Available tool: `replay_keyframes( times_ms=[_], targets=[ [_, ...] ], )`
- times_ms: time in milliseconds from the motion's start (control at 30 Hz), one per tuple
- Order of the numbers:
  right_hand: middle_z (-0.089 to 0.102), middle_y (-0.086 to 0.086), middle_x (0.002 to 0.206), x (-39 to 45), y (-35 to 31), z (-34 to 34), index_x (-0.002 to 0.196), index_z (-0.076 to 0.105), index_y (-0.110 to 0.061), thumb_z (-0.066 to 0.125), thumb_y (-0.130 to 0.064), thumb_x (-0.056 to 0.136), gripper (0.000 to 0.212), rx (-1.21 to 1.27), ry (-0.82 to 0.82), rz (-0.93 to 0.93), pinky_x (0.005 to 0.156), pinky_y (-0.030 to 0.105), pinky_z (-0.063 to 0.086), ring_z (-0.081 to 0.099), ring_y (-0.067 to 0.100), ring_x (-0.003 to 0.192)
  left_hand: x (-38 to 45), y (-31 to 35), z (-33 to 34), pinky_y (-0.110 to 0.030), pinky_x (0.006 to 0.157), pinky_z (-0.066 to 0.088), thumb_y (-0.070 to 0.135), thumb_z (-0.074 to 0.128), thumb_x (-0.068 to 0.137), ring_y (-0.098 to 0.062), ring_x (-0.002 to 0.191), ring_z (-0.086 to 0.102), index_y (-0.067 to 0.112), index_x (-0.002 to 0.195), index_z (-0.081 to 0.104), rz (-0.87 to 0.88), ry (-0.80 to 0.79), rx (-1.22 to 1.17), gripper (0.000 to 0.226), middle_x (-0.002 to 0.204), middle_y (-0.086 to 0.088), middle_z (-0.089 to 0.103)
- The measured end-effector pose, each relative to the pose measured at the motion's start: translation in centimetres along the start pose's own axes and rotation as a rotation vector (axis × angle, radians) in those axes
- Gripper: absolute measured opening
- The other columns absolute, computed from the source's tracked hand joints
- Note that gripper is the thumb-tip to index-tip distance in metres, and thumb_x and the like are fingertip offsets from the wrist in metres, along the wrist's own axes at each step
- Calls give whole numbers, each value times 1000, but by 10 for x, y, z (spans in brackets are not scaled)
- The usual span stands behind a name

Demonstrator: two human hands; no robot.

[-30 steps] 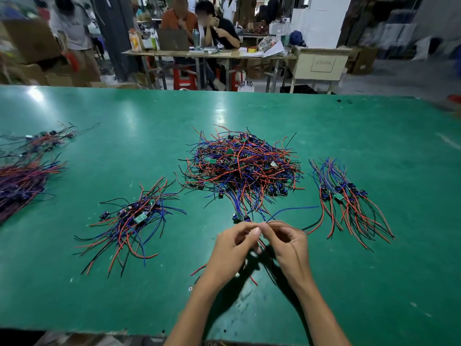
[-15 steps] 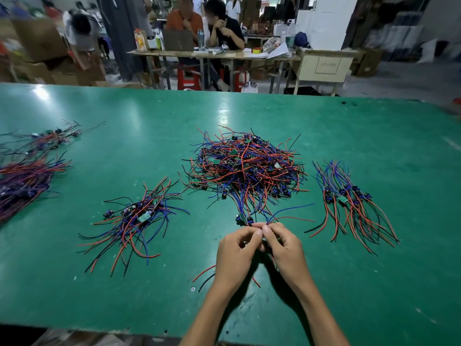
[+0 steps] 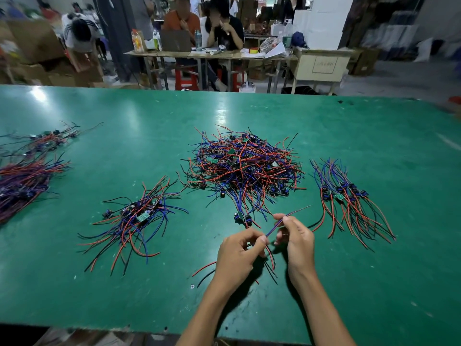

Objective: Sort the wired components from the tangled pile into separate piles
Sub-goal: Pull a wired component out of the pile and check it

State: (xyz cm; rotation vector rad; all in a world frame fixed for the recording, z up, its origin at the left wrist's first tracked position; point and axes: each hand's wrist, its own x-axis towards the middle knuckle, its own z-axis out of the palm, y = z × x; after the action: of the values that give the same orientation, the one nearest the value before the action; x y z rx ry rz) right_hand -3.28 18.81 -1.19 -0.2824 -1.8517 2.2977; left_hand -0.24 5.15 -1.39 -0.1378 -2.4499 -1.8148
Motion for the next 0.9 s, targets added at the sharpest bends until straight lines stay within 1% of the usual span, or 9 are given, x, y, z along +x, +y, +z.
replay_keyframes(
  times_ms=[100, 200, 300, 400, 467, 567, 700, 800, 900],
  targets=[
    [56, -4, 60, 3, -8, 0, 83, 76, -14, 48, -8, 103, 35, 139, 70, 34, 47, 19, 45, 48, 6, 50, -3, 3, -2, -39, 62, 47, 51, 58, 88, -27, 64, 60, 30, 89, 72, -7, -24, 33, 25, 67, 8, 70],
    [61, -3, 66, 7, -13, 1, 86, 73, -7, 49, -5, 102, 29, 274, 136, 83, 49, 18, 49, 49, 4, 50, -5, 6, -3, -32, 58, 41, 51, 57, 88, -11, 55, 52, 30, 88, 71, -7, -46, 79, 25, 67, 10, 70],
    [60, 0, 69, 9, -16, -2, 90, 71, -4, 50, -6, 101, 24, 380, 154, 135, 47, 19, 49, 49, 3, 49, -7, 8, -5, -35, 60, 46, 48, 58, 88, -24, 62, 58, 30, 85, 70, -27, -70, 84, 22, 65, 9, 70],
    [55, 2, 77, 11, -18, -7, 93, 69, -4, 50, -9, 102, 21, 465, 176, 179, 45, 18, 46, 48, 4, 48, -9, 9, -6, -33, 60, 44, 48, 58, 88, -26, 64, 60, 32, 83, 70, -23, -95, 88, 21, 64, 9, 69],
    [55, 2, 76, 10, -19, -9, 91, 68, -7, 50, -11, 101, 21, 472, 160, 196, 44, 18, 46, 48, 5, 48, -9, 8, -6, -35, 60, 45, 47, 59, 87, -26, 63, 59, 32, 82, 71, -29, -102, 48, 20, 62, 7, 68],
    [61, 3, 71, 6, -19, -15, 89, 68, -8, 51, -16, 102, 23, 416, 47, 183, 48, 19, 47, 51, 10, 52, -10, 6, -6, -32, 59, 44, 45, 60, 88, -13, 57, 55, 32, 84, 74, -24, -70, 23, 19, 61, 7, 67],
    [66, 4, 71, -6, -14, -10, 89, 75, -10, 60, -19, 99, 20, 98, -117, 82, 53, 18, 50, 55, 9, 55, -10, 7, -5, -29, 59, 44, 42, 62, 92, -3, 57, 56, 31, 87, 74, 23, 4, 86, 17, 68, 13, 70],
    [69, 8, 70, -12, -13, -4, 89, 74, -9, 71, -19, 92, 11, -24, -133, 17, 54, 23, 54, 62, 15, 56, -12, 11, -3, -21, 57, 38, 42, 54, 98, -6, 55, 53, 30, 106, 69, 98, 108, 149, 20, 64, 17, 62],
    [71, 9, 72, -14, -16, -5, 90, 73, -8, 77, -27, 79, 22, 25, -107, 45, 54, 22, 55, 65, 15, 57, -17, 14, -1, -28, 58, 32, 32, 42, 102, -9, 56, 45, 31, 126, 56, 137, 190, 226, 28, 58, 10, 48]
  ],
)
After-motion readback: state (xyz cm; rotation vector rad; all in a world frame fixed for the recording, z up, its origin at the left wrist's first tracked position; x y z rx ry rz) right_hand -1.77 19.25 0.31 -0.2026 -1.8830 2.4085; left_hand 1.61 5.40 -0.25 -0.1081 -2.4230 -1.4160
